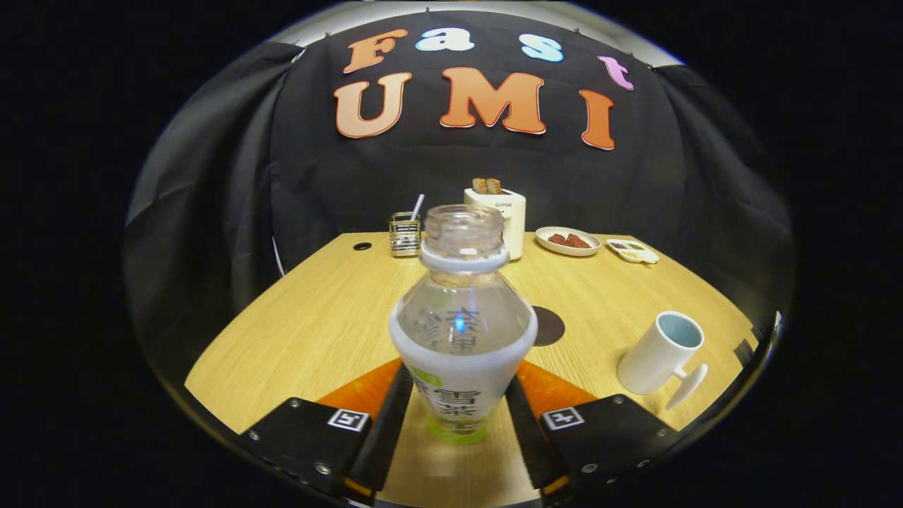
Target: Take the bottle from table, then pour the juice into the cup, finally place the bottle on the coaster
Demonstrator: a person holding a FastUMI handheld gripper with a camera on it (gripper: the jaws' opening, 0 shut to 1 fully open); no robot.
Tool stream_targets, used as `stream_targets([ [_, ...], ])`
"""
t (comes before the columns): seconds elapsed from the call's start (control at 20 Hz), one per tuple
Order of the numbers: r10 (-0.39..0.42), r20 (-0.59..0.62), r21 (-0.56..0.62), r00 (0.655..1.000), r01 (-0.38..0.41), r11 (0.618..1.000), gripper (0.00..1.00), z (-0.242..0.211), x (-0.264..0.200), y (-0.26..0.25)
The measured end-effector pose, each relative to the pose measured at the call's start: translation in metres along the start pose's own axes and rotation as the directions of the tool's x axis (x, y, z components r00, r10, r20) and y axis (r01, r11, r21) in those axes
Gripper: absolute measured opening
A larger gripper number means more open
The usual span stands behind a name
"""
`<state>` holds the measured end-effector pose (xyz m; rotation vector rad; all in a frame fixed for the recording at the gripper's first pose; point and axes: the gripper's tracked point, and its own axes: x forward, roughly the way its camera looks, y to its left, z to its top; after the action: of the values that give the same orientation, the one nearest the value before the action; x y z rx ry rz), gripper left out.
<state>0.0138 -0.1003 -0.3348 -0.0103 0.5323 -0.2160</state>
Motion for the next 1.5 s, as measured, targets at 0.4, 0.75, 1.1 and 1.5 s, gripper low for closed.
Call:
stream_targets([
  [0.4, -0.033, 0.016, 0.094, 0.999, 0.031, 0.995, 0.55, 0.002, 0.0, -0.016],
  [0.75, 0.003, 0.099, 0.325, 0.995, -0.035, 0.945, 0.55, 0.039, -0.01, -0.036],
  [1.1, 0.074, 0.232, 0.541, 0.97, -0.192, 0.819, 0.55, 0.088, -0.019, -0.052],
  [1.5, 0.067, 0.307, 0.741, 0.949, -0.283, 0.609, 0.55, 0.119, -0.017, -0.081],
])
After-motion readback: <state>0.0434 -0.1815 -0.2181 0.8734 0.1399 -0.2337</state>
